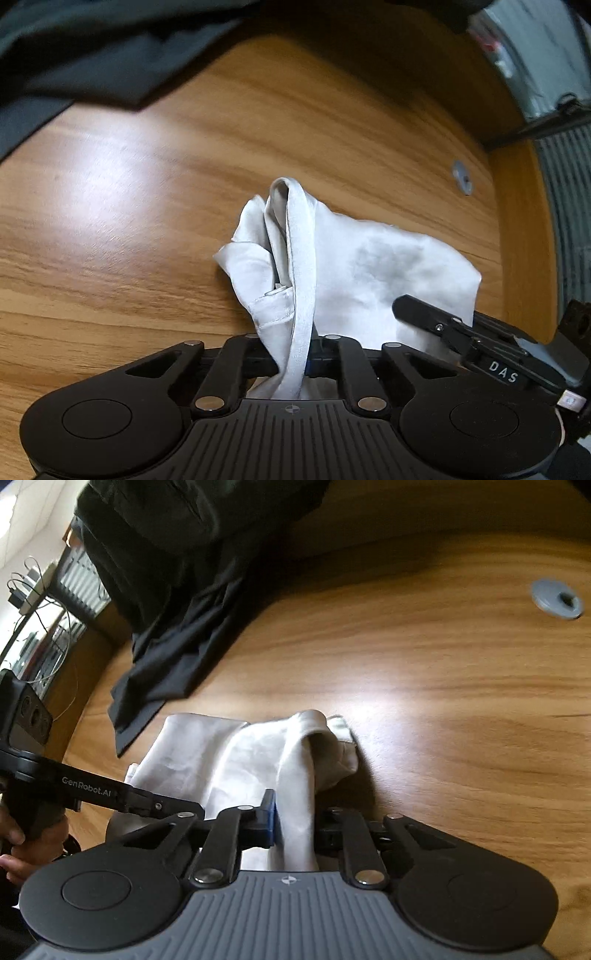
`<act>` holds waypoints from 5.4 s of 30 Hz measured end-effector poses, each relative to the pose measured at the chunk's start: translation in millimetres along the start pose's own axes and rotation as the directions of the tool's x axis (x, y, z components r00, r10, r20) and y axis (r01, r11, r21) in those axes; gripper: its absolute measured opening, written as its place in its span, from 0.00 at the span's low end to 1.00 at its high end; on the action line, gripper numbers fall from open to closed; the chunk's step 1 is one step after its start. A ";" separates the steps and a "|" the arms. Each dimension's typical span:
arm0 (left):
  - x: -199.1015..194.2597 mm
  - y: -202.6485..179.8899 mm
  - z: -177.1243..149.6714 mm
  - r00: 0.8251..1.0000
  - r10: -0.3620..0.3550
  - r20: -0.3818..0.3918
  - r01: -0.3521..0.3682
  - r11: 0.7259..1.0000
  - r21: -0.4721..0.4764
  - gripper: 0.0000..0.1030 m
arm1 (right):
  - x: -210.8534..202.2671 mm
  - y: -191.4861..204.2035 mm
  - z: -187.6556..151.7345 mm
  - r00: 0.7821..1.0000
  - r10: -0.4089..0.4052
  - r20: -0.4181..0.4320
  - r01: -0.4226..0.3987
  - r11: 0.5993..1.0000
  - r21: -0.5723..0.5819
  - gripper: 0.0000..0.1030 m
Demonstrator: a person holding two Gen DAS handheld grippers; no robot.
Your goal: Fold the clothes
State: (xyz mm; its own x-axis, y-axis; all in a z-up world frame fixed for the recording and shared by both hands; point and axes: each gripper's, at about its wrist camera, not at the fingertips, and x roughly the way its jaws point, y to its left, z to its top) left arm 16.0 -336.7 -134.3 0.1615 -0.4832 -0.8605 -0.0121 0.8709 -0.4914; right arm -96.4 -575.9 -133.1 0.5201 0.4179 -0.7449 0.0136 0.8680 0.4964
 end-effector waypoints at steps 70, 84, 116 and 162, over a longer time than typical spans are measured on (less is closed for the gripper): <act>140.2 -625.3 -410.1 0.908 -0.198 -0.370 0.377 -0.004 0.926 0.09 | -563.5 -187.9 -422.6 0.236 -0.966 0.107 0.542 0.223 0.810 0.09; 166.1 -611.8 -398.2 0.962 -0.143 -0.232 0.233 -0.015 0.972 0.41 | -540.0 -228.0 -421.7 0.276 -0.960 -0.041 0.707 0.174 0.685 0.48; 221.1 -599.3 -397.5 0.938 0.008 -0.347 0.345 0.081 0.935 0.19 | -500.1 -277.4 -432.8 0.550 -0.835 -0.022 0.546 0.340 0.766 0.49; 171.2 -597.6 -394.0 0.931 -0.036 -0.364 0.362 -0.060 0.930 0.73 | -533.4 -247.1 -437.8 0.460 -0.886 -0.062 0.523 0.213 0.825 0.69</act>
State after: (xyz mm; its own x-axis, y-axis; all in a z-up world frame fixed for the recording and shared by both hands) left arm -337.9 -975.2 -41.2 -0.2087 -0.5139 -0.8321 0.9772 -0.1437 -0.1563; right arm -751.2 -895.8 -53.5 0.1736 -0.5601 -0.8101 0.9797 0.1822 0.0840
